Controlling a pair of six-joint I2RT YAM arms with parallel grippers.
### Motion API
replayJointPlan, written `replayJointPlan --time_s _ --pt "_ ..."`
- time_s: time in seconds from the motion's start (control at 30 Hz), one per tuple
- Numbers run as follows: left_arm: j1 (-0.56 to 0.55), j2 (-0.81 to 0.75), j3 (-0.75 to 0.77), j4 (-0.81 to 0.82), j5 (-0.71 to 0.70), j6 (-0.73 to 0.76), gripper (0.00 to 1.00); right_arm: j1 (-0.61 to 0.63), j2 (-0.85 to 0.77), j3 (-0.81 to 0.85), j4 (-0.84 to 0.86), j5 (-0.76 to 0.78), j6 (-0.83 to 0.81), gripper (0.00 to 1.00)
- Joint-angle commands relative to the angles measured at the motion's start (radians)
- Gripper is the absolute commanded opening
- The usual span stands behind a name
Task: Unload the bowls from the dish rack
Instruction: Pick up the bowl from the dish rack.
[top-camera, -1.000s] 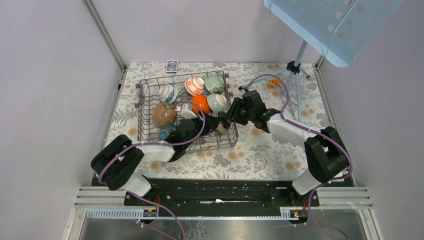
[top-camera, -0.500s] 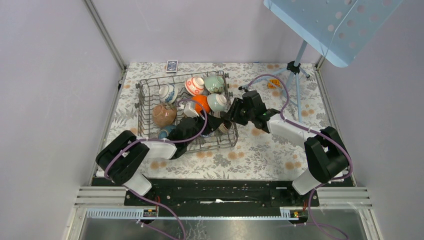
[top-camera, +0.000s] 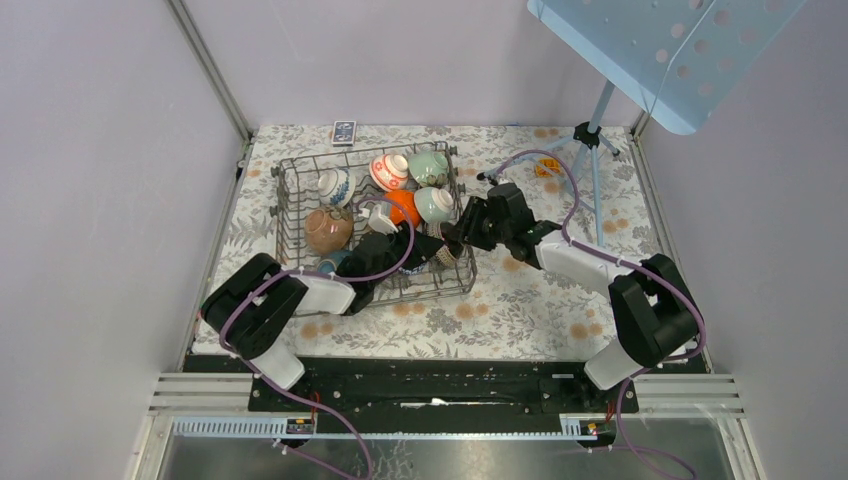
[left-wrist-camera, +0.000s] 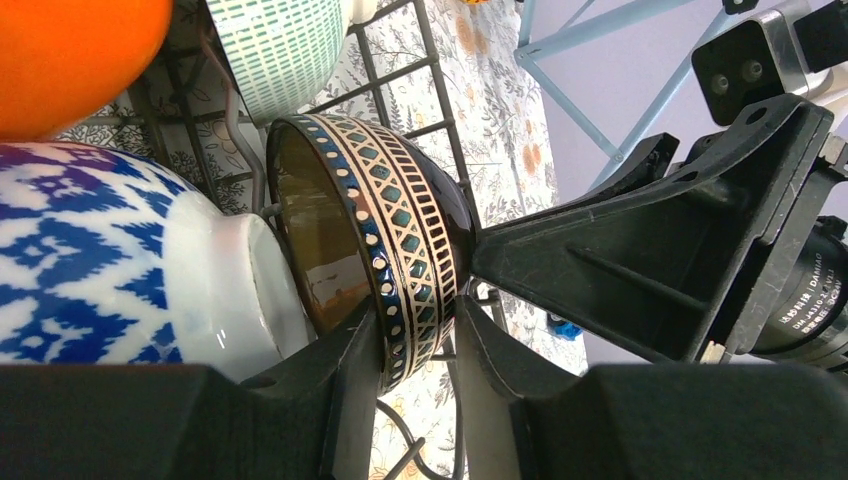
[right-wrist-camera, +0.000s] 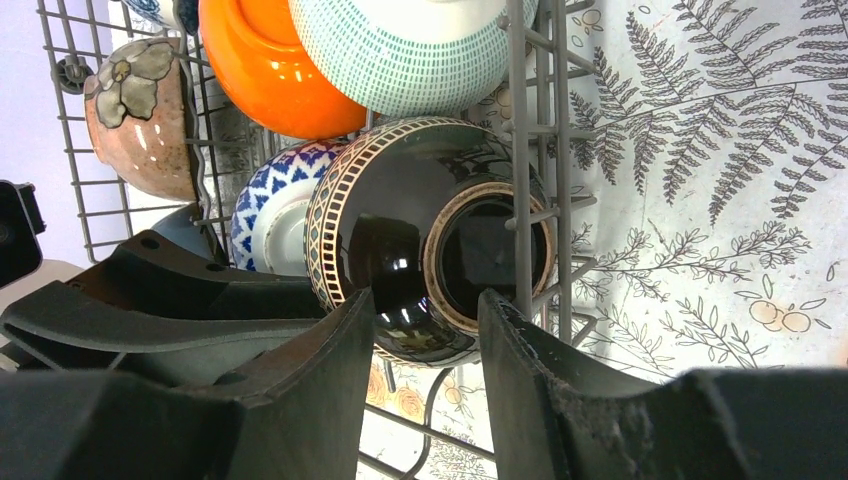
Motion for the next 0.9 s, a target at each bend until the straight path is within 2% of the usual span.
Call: replayJointPlan --time_s 0.0,0.43,0.67,0.87 --pt "0.002 0.017 0.029 0.154 0.051 -0.008 0.35 -0.003 -0.04 -0.024 0.043 -0.035 -0.024 0.49" --pt "0.005 0.075 0.008 0.323 0.1 -0.01 0.21 -0.008 -0.057 -0.053 0.073 -0.069 -0.032 0.49" --pt "0.011 0.097 0.005 0.361 0.122 -0.011 0.01 -0.01 -0.069 -0.054 0.075 -0.075 -0.034 0.5" --pt "0.017 0.097 -0.011 0.389 0.126 -0.015 0.0 -0.013 -0.08 -0.052 0.069 -0.077 -0.038 0.5"
